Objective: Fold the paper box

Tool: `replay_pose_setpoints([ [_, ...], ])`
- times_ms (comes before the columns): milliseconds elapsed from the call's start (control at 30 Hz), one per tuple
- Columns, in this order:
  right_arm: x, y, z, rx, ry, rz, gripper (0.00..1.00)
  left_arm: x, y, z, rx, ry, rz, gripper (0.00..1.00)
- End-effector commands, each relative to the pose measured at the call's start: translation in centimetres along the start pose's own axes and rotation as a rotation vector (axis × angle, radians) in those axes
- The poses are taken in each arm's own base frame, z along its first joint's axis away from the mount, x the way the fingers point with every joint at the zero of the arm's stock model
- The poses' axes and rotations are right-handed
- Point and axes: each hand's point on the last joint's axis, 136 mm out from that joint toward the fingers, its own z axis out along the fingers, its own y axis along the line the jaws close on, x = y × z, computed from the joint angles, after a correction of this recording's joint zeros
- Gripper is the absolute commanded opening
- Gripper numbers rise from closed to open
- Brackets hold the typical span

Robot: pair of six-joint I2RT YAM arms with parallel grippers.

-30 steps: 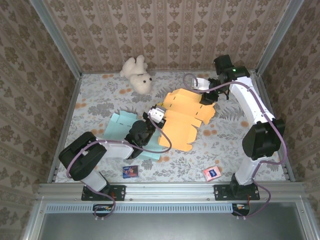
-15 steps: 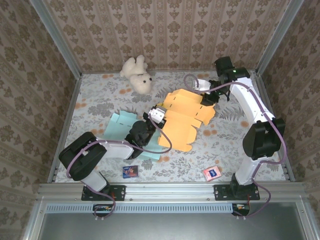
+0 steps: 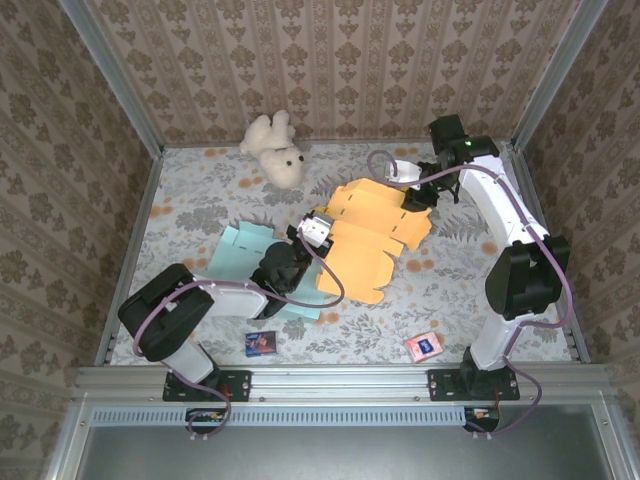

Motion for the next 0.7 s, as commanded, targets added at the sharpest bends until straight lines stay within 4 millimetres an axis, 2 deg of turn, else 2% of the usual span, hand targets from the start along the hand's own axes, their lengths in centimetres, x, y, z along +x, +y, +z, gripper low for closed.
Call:
replay_pose_setpoints([
  [0, 0.1, 0.4, 0.2, -0.021, -0.010, -0.023, 0.32, -1.8, 0.0, 0.4, -0.016, -0.059, -0.003, 0.00],
  [100, 0.1, 0.5, 0.2, -0.024, -0.012, -0.027, 0.24, -1.8, 0.0, 0.4, -0.018, -0.059, -0.001, 0.00],
  [233, 0.0, 0.5, 0.1, -0.020, -0.006, -0.047, 0.00, -1.8, -0.1, 0.4, -0.019, -0.056, -0.004, 0.00],
  [333, 0.0, 0.5, -0.1, -0.010, 0.005, -0.051, 0.00, -1.5, 0.5, 0.2, -0.055, -0.042, -0.016, 0.00],
  [433, 0.2, 0.6, -0.4, 0.016, 0.039, -0.059, 0.00, -1.4, 2.4, -0.6, -0.144, -0.027, -0.082, 0.01],
  [467, 0.3, 0.5, -0.5, 0.033, 0.058, -0.065, 0.00, -1.5, 3.3, -1.1, -0.182, -0.025, -0.118, 0.07],
  [533, 0.4, 0.5, -0.9, 0.059, 0.084, -0.070, 0.00, -1.9, 4.4, -2.3, -0.214, -0.031, -0.205, 0.34],
  [567, 0.4, 0.6, -1.1, 0.064, 0.094, -0.067, 0.00, -2.2, 4.6, -2.9, -0.202, -0.031, -0.250, 0.37],
  [667, 0.3, 0.9, -1.6, 0.079, 0.119, -0.054, 0.00, -2.9, 4.3, -4.6, -0.119, 0.028, -0.366, 0.35],
])
